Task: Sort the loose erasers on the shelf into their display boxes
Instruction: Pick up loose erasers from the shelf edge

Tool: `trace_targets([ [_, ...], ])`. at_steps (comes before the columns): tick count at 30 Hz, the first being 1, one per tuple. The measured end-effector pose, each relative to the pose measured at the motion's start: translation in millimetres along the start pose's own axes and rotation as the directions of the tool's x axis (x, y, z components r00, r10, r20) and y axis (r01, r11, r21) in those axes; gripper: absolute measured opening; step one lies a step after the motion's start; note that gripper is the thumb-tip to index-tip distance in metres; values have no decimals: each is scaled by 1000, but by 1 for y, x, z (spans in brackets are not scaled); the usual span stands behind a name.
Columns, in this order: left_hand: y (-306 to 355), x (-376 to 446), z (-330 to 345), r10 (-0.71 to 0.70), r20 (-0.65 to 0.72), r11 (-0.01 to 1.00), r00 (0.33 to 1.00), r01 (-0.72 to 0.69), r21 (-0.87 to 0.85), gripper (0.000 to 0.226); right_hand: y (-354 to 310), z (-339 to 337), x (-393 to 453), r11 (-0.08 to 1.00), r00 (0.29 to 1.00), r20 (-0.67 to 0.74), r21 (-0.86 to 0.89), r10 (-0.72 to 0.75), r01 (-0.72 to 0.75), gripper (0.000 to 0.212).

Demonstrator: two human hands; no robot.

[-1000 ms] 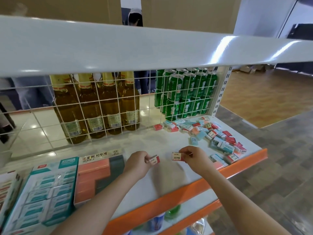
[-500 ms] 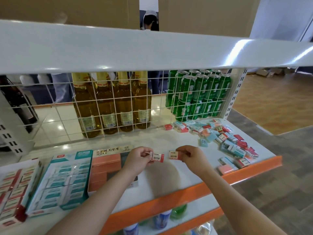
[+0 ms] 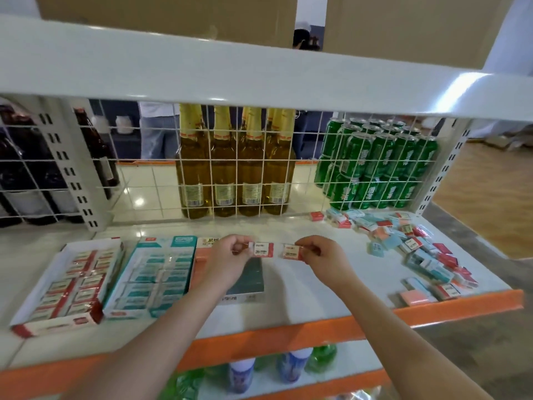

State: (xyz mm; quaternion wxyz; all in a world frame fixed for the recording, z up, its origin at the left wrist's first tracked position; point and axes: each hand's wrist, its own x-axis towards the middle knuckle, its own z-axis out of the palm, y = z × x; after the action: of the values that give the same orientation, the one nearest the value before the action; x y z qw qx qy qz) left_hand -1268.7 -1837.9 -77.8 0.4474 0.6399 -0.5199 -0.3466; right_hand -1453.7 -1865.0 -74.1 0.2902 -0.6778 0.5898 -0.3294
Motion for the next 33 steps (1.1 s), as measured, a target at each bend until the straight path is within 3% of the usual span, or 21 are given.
trace_targets([
  [7, -16, -3, -68, 52, -73, 989, 996, -41, 145, 18, -52, 54, -3, 1000, 1000, 23, 15, -18, 18, 23],
  [17, -56, -7, -179, 57, -95, 986, 994, -41, 161, 21, -122, 144, -13, 999, 990, 133, 44, -37, 31, 23],
  [22, -85, -8, -227, 29, -177, 978, 984, 9, 210, 19, -154, 183, -19, 994, 976, 199, 87, -89, 73, 22],
  [33, -128, 3, -274, -12, -261, 941, 965, 99, 324, 18, -195, 251, -8, 995, 969, 232, -46, -80, 94, 15],
])
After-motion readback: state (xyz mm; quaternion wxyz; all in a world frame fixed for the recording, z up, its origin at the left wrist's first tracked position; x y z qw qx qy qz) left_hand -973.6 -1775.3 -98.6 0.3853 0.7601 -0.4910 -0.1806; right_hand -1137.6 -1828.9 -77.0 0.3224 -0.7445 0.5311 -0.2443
